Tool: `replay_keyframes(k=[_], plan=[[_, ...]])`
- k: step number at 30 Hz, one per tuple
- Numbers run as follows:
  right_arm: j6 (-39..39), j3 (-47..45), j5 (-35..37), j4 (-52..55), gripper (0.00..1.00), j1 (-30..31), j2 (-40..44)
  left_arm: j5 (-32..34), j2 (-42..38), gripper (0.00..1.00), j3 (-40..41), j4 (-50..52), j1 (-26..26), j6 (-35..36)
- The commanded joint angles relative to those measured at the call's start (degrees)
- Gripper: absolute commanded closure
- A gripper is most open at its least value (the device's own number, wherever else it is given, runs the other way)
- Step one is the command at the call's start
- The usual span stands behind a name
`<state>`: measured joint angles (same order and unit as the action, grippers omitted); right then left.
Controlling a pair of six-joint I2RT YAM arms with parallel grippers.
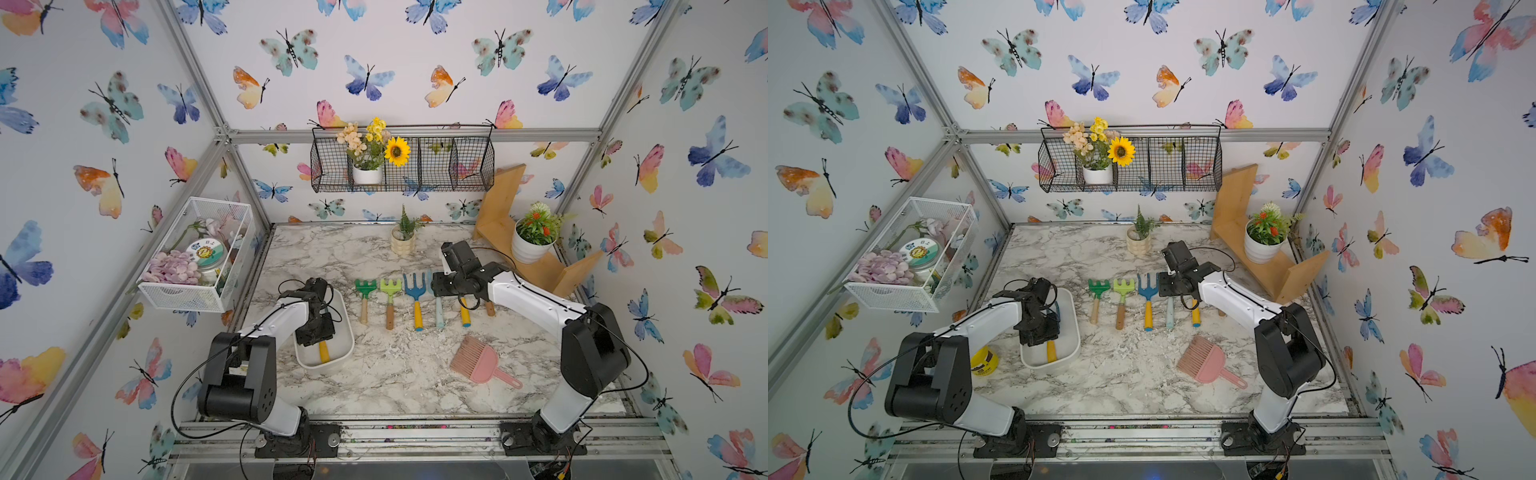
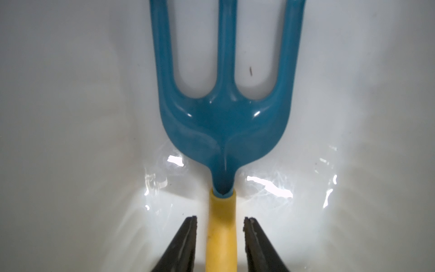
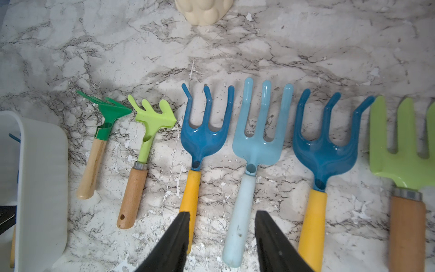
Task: Take the hand rake out of the storage box
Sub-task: Pick up the rake from the storage box, then move the storage box to the center of the board.
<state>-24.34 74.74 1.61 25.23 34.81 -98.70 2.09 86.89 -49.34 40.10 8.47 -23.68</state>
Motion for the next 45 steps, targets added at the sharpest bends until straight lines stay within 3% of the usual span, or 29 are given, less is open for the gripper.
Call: replay_keyframes(k=[1,7,12,27,39,45], plan=[[0.4,-0.7,-1.3,0.6,0.49,-0.1,0.0,-1.1,1.3,0.65,0.4,-1.0,0.0,-0.4],[1.0,0.0,-2.2,0.6,0.49,1.2,0.3,-1.0,2.3,0.73,0.5,-1.8,0.0,-0.1],[1.3,1.9,-3.3,0.9,0.48,3.6,-0.9,-2.5,2.1,0.87,0.6,-2.6,0.0,0.5],[1.9,10.5,-13.1,-4.9,0.48,15.1,-10.3,0.2,-4.5,0.89,-17.4,9.0,0.0,-0.5],[-8.8,11.0,-13.8,-19.3,0.48,22.1,-16.6,0.6,1.1,0.89,-29.2,10.6,0.0,-1.9],[-11.8,15.0,-12.4,-19.8,0.48,23.2,-21.9,0.1,1.5,0.89,-32.1,10.7,-0.1,-2.7]])
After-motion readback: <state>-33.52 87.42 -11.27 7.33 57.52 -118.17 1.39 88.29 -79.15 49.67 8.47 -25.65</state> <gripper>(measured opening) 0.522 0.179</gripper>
